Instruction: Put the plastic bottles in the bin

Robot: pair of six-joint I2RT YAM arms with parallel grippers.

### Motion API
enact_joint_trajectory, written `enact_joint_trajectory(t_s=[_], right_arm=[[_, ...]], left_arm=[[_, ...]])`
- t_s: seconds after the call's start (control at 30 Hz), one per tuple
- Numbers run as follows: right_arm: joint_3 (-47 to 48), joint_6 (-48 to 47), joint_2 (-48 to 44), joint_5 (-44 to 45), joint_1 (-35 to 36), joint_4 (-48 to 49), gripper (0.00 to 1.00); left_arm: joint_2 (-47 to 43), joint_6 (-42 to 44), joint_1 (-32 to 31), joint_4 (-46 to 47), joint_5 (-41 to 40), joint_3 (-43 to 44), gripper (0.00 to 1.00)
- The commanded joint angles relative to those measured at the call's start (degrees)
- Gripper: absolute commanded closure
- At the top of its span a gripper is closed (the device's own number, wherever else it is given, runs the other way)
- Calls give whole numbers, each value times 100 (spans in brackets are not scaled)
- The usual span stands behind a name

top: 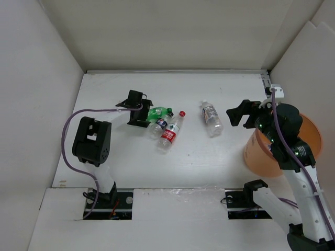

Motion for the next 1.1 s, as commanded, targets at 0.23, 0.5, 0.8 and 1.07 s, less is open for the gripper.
enact_joint_trajectory(t_s=[0.23, 0.5, 0.8, 1.07], right_arm=[[45, -33, -53, -48, 41, 330, 0], [-7, -33, -53, -101, 94, 330, 0], [1, -33, 113, -153, 94, 436, 0], [-69, -173, 369, -837, 94, 910, 0]], left_arm=[[598, 45, 196, 274, 188, 403, 30], [862, 45, 381, 352, 311, 570, 73], [1124, 570, 600, 1995, 1065, 1132, 100], [1258, 2021, 600, 2383, 1523, 2766, 100]])
